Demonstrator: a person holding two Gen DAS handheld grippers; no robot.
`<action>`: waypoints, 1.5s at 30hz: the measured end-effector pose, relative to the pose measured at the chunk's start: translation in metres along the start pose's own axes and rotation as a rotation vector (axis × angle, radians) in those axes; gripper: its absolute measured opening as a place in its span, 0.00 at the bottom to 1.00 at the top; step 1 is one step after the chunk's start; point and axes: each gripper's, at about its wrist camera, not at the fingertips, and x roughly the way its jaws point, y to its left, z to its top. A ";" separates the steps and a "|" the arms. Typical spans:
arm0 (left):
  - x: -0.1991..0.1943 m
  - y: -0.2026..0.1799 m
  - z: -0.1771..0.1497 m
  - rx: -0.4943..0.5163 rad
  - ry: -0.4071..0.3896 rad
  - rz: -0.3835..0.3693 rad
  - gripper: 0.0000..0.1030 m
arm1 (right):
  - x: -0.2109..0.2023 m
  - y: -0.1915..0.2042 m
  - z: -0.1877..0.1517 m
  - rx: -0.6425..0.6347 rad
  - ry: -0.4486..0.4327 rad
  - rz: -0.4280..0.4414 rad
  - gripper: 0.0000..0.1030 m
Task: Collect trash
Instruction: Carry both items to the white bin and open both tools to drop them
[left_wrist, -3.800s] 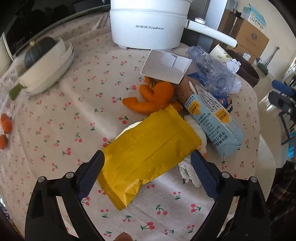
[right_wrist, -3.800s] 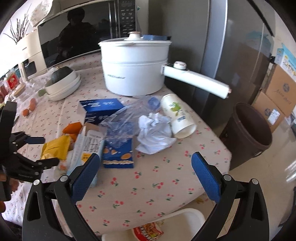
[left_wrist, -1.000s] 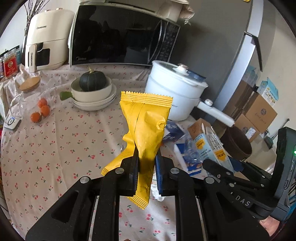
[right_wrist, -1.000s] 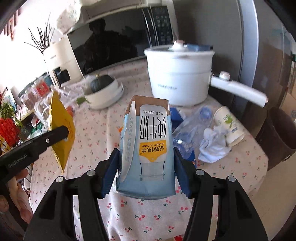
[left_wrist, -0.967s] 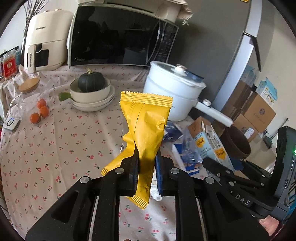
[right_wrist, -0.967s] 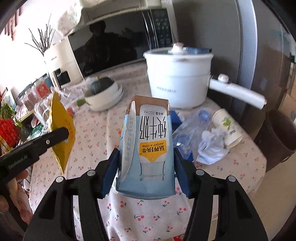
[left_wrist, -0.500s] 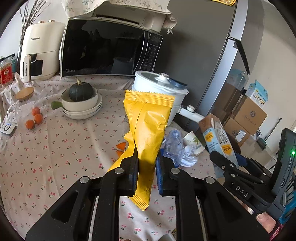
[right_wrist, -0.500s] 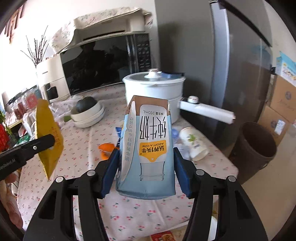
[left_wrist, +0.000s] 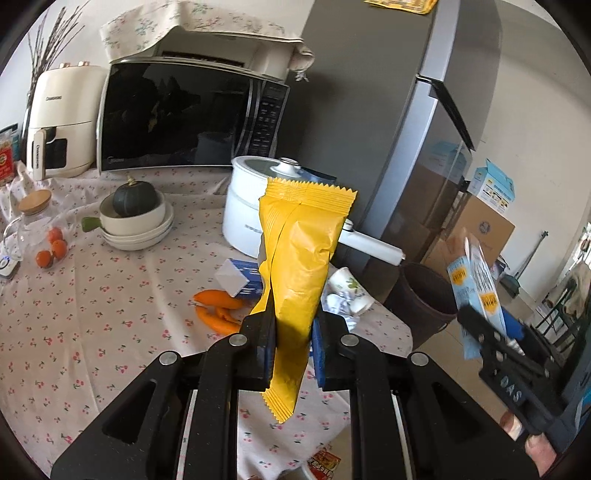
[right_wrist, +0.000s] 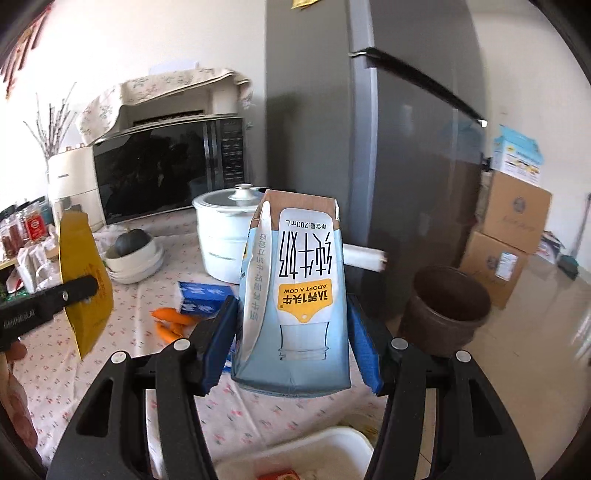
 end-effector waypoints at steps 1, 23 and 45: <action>0.000 -0.004 -0.002 0.008 0.001 -0.004 0.15 | -0.003 -0.004 -0.006 0.000 0.007 -0.016 0.55; 0.023 -0.076 -0.043 0.145 0.098 -0.147 0.15 | -0.054 -0.043 -0.096 0.010 0.061 -0.171 0.88; 0.045 -0.129 -0.085 0.297 0.234 -0.258 0.34 | -0.048 -0.110 -0.091 0.192 0.039 -0.426 0.93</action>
